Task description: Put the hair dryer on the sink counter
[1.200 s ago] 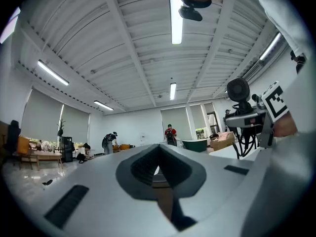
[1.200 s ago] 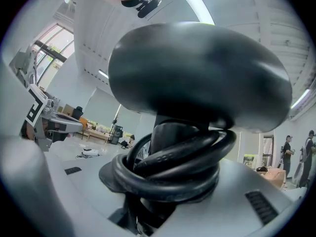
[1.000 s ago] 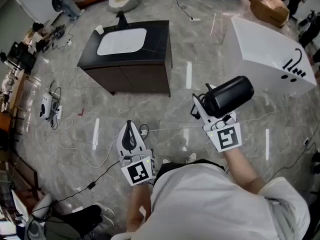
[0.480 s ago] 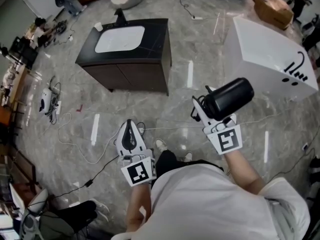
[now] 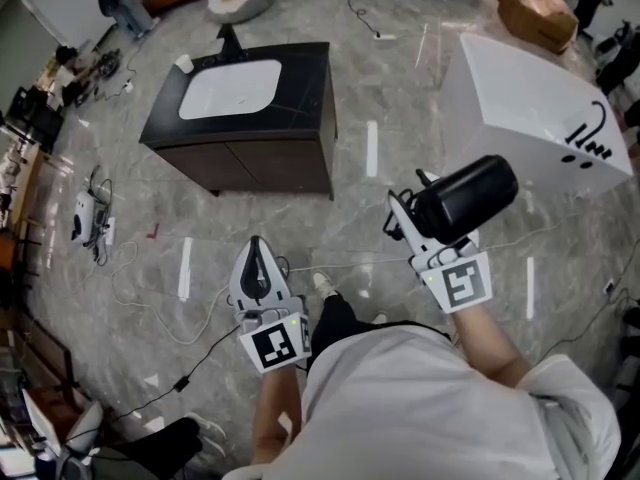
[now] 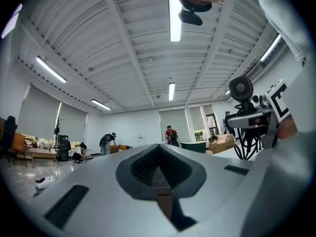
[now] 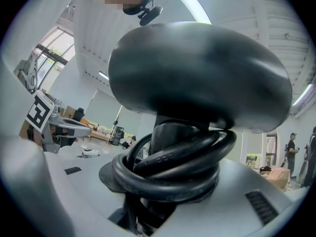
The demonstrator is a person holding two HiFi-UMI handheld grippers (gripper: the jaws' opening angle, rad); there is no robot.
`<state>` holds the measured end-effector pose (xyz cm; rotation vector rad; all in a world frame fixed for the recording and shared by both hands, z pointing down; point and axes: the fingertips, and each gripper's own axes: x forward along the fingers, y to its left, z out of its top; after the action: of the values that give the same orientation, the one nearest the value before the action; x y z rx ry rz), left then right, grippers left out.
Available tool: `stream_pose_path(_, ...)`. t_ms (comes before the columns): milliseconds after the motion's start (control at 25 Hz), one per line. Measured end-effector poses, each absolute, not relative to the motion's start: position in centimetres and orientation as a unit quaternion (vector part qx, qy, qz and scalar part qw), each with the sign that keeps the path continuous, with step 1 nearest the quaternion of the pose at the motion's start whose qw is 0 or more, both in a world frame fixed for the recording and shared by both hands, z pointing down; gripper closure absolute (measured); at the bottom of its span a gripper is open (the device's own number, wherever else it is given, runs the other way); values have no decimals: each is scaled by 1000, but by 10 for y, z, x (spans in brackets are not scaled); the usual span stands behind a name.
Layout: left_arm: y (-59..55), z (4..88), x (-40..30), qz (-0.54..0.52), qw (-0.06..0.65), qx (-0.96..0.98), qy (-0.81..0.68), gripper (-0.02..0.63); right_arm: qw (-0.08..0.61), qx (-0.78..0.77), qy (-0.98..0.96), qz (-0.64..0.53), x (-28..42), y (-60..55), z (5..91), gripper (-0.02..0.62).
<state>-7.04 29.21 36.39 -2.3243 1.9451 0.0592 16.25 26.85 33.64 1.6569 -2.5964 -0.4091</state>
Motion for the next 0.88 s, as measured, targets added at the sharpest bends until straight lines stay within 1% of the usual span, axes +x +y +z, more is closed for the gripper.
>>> stream_pose_path(400, 204, 368, -108, 12, 53, -772, 633, 603, 23, 541, -832, -118, 129, 183, 339, 383)
stream_pose_path(720, 141, 385, -139, 6, 30, -777, 628, 603, 23, 545, -831, -109, 100, 130, 333, 383)
stream_pose_path(880, 120, 391, -147, 7, 20, -782, 623, 603, 11, 549, -830, -103, 91, 110, 324, 383)
